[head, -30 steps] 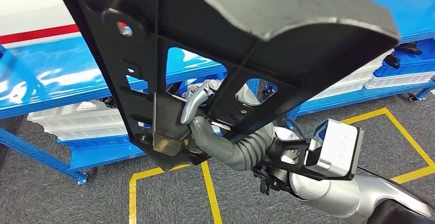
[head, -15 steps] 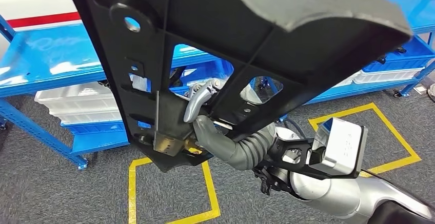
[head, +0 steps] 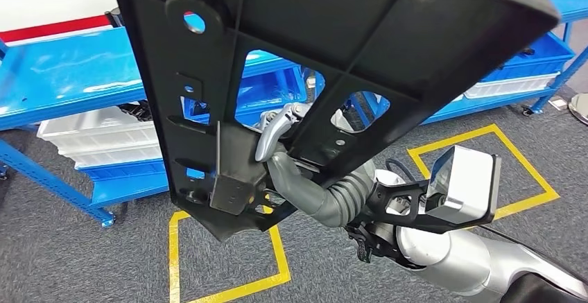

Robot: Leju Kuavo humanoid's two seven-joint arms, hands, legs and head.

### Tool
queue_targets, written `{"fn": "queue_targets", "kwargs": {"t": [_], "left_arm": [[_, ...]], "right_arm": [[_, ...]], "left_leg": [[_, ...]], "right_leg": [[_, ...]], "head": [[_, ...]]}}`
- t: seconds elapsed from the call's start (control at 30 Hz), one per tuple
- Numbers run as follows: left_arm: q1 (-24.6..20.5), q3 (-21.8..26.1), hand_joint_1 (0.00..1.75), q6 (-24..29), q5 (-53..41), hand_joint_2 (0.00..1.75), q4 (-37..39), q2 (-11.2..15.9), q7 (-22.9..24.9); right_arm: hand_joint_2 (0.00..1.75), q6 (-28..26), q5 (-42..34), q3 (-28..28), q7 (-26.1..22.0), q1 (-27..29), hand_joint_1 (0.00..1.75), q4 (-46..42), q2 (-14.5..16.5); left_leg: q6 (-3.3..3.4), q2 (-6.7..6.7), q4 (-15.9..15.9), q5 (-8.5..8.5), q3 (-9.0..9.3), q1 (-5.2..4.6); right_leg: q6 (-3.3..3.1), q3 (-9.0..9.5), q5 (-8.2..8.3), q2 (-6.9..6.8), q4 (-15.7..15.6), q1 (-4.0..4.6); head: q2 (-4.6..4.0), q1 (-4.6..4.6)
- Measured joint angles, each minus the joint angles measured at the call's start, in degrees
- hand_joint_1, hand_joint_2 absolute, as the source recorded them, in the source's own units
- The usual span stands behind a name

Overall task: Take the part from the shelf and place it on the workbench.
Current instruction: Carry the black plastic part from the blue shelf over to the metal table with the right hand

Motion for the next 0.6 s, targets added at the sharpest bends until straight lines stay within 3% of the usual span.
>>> {"fn": "queue_targets", "kwargs": {"t": [0.03, 0.07, 0.13, 0.17, 0.2, 0.27, 0.33, 0.4, 0.47, 0.5, 0.53, 0.6], "left_arm": [[0.0, 0.0, 0.00, 0.0, 0.1, 1.75, 0.0, 0.0, 0.0], [0.1, 0.0, 0.00, 0.1, 0.1, 1.75, 0.0, 0.0, 0.0], [0.2, 0.0, 0.00, 0.2, 0.2, 1.75, 0.0, 0.1, 0.1], [0.3, 0.0, 0.00, 0.3, 0.3, 1.75, 0.0, 0.1, 0.1], [0.3, 0.0, 0.00, 0.4, 0.3, 1.75, 0.0, 0.2, 0.1], [0.3, 0.0, 0.00, 0.5, 0.3, 1.75, 0.0, 0.1, 0.1], [0.4, 0.0, 0.00, 0.5, 0.4, 1.75, 0.0, 0.1, 0.1], [0.6, 0.0, 0.00, 0.6, 0.5, 1.75, 0.0, 0.1, 0.1], [0.8, 0.0, 0.00, 0.7, 0.6, 1.75, 0.0, 0.1, 0.1], [0.8, 0.0, 0.00, 0.7, 0.7, 1.75, 0.0, 0.1, 0.1], [0.9, 0.0, 0.00, 0.7, 0.7, 1.75, 0.0, 0.1, 0.1], [1.0, 0.0, 0.00, 0.7, 0.8, 1.75, 0.0, 0.1, 0.2]], "right_arm": [[1.75, 0.0, -0.2, 0.0, 0.0, 0.0, 1.75, 0.0, 0.0], [1.75, 0.0, -0.4, 0.0, -0.1, 0.0, 1.75, 0.1, 0.0], [1.75, 0.0, -0.8, -0.1, -0.3, 0.0, 1.75, 0.1, 0.0], [1.75, 0.0, -0.9, -0.1, -0.4, 0.0, 1.75, 0.1, -0.1], [1.75, 0.0, -1.0, -0.2, -0.5, 0.0, 1.75, 0.1, -0.1], [1.75, 0.0, -1.3, -0.3, -0.6, 0.1, 1.75, 0.1, -0.2], [1.75, 0.0, -1.5, -0.5, -0.6, 0.1, 1.75, 0.1, -0.3], [1.75, -0.1, -1.6, -0.6, -0.7, 0.1, 1.75, 0.1, -0.4], [1.75, -0.2, -1.7, -0.6, -0.7, 0.2, 1.75, 0.1, -0.4], [1.75, -0.3, -1.7, -0.6, -0.7, 0.3, 1.75, 0.1, -0.4], [1.75, -0.4, -1.6, -0.6, -0.7, 0.3, 1.75, 0.1, -0.4], [1.75, -0.6, -1.5, -0.6, -0.7, 0.4, 1.75, 0.1, -0.5]], "left_leg": [[0.10, -0.10, -1.5, 1.13, 1.19, 0.00], [0.29, -0.50, -5.0, 2.86, 3.33, 0.01], [0.91, -2.72, -13.0, 5.34, 7.84, 0.03], [1.18, -3.69, -15.6, 5.77, 9.10, 0.00], [1.39, -4.24, -16.7, 5.60, 9.60, -0.05], [1.68, -3.47, -17.3, 5.50, 9.51, -0.03], [2.23, -2.24, -17.8, 5.60, 9.61, 0.17], [2.77, -0.87, -18.0, 5.64, 9.70, 0.12], [3.01, 0.54, -18.0, 5.59, 9.66, -0.10], [3.04, 1.23, -17.9, 5.56, 9.67, -0.18], [3.05, 1.88, -17.9, 5.53, 9.72, -0.23], [2.92, 3.03, -17.9, 5.39, 9.89, -0.35]], "right_leg": [[0.09, -0.13, 0.13, 0.51, 0.0, 0.00], [0.19, -0.19, 0.23, 1.06, 0.0, -0.01], [0.53, -0.47, 0.39, 2.15, 0.0, -0.07], [0.82, -0.73, 0.53, 2.68, 0.0, -0.13], [1.17, -1.10, 0.70, 3.21, 0.0, -0.22], [1.93, -1.69, 0.97, 3.97, 0.0, -0.32], [2.39, -2.90, -0.16, 2.04, 1.9, -0.10], [2.51, -6.29, -3.40, -0.68, 8.5, 0.13], [2.55, -10.27, -5.95, -1.32, 16.0, 0.13], [2.54, -11.09, -5.76, -1.40, 17.4, 0.13], [2.50, -10.69, -4.51, -1.52, 16.4, 0.14], [2.24, -6.92, -0.39, -3.17, 8.7, 0.26]], "head": [[0.00, 0.00], [0.00, 0.00], [0.00, 0.03], [0.00, 0.04], [0.00, 0.05], [0.00, 0.08], [0.00, 0.23], [0.00, 0.44], [0.00, 0.54], [0.00, 0.54], [0.00, 0.55], [0.00, 0.55]]}}
